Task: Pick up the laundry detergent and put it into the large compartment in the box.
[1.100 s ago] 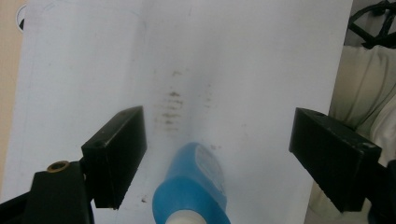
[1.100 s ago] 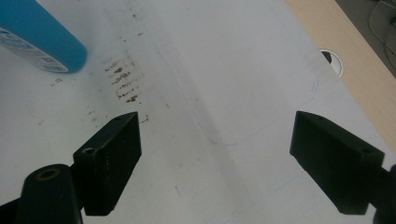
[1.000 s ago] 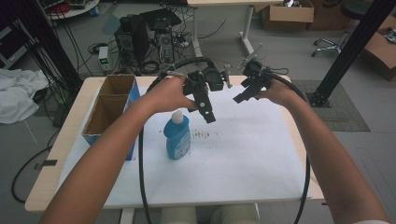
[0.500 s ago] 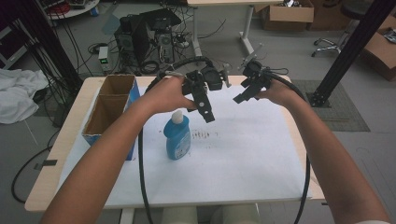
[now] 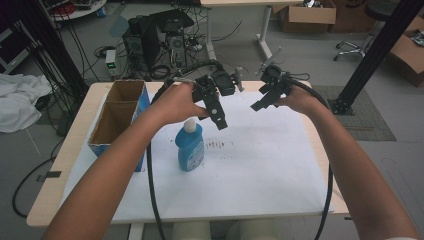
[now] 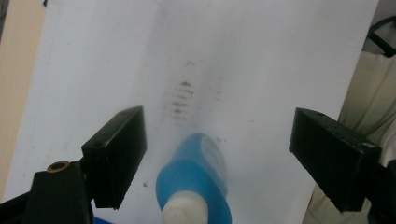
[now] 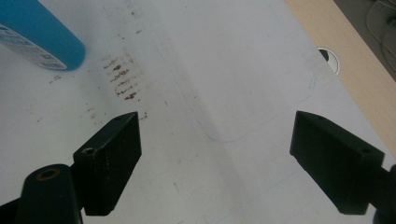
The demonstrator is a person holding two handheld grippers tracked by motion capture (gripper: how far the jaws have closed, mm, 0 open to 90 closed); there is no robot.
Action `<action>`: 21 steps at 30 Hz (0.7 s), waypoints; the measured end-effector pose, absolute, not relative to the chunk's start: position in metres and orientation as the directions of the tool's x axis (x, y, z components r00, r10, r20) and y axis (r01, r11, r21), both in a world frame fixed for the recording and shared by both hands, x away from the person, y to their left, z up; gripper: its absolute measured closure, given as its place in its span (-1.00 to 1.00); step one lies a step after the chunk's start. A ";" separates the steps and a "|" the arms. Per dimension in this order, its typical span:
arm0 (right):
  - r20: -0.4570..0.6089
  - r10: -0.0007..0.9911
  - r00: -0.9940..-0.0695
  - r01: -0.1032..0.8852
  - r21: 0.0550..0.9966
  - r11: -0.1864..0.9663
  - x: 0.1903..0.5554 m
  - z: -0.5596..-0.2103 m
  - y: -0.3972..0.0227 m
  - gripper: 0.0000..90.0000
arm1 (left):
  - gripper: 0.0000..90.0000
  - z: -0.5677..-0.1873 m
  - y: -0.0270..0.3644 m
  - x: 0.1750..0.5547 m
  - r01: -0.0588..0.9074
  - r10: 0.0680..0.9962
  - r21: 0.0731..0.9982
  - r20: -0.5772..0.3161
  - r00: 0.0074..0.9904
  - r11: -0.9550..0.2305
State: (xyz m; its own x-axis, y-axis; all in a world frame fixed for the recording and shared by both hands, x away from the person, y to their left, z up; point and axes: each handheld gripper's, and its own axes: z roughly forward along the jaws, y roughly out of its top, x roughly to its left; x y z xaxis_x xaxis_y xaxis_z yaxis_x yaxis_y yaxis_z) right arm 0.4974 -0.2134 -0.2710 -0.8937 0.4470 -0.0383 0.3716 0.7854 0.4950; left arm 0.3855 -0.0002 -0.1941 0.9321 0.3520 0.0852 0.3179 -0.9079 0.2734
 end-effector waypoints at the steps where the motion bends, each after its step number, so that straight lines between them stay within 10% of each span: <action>1: -0.038 0.447 -0.894 0.372 0.495 0.785 0.497 -0.271 -0.213 -0.63 | -0.56 -0.194 0.000 0.386 0.318 0.352 0.273 0.085 0.932 -0.908; 21: -0.047 0.438 -0.898 0.360 0.495 0.791 0.494 -0.270 -0.210 -0.63 | -0.58 -0.188 0.030 0.381 0.634 0.686 0.306 0.099 0.721 -0.711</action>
